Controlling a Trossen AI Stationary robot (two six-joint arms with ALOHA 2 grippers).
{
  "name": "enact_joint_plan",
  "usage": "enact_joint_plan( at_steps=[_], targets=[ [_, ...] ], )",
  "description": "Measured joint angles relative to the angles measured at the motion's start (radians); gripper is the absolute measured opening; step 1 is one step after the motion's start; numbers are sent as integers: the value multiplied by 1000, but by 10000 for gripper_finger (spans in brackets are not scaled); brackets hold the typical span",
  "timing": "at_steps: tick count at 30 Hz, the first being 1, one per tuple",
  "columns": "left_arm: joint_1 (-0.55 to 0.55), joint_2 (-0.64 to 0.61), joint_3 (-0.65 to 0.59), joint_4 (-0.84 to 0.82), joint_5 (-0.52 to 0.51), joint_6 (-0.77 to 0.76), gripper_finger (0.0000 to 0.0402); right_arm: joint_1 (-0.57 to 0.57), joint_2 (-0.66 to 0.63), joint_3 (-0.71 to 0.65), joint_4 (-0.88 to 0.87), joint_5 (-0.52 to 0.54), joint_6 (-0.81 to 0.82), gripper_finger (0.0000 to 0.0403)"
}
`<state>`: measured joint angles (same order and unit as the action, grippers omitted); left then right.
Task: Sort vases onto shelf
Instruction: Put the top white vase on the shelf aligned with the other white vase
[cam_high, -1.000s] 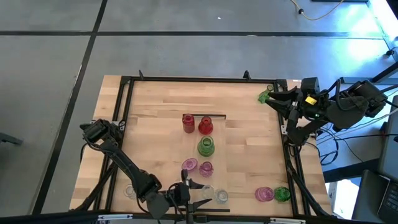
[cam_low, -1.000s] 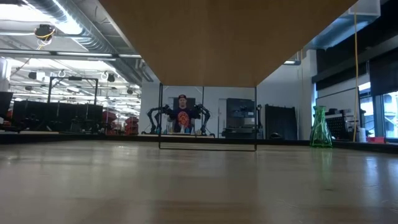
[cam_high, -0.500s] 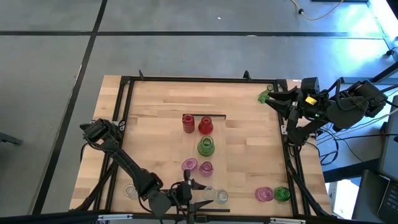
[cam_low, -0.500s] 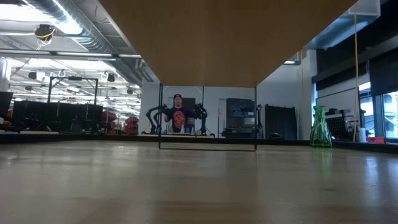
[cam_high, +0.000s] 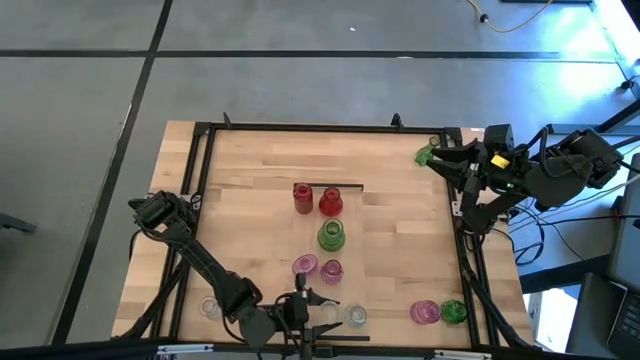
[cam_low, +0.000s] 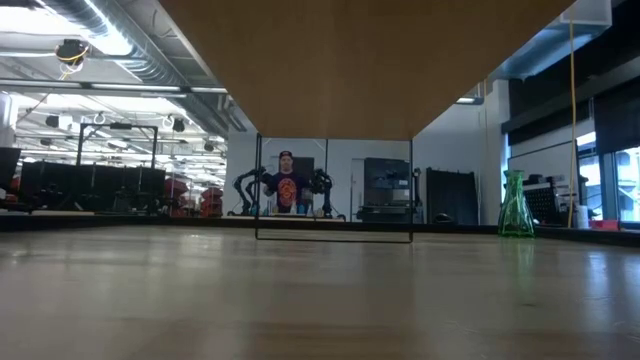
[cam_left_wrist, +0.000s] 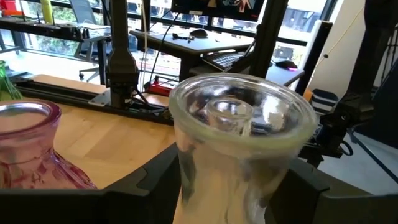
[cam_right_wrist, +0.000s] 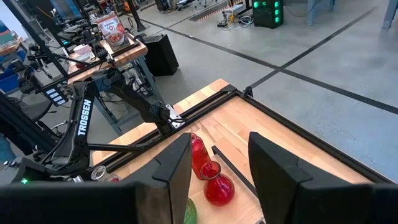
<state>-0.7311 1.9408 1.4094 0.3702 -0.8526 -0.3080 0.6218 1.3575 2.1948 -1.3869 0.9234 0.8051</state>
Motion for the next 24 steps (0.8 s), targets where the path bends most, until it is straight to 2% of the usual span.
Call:
enact_joint_plan(
  at_steps=[8,12,16,24],
  targets=[
    [0,0,0,1,-1,-5,195,0,0,0,0,0,1,147],
    [2,0,0,3,0,-64,195,0,0,0,0,0,1,147],
    [17,0,0,6,39,-129,195,0,0,0,0,0,1,147],
    [33,0,0,5,90,-135,195,0,0,0,0,0,1,147]
  ],
)
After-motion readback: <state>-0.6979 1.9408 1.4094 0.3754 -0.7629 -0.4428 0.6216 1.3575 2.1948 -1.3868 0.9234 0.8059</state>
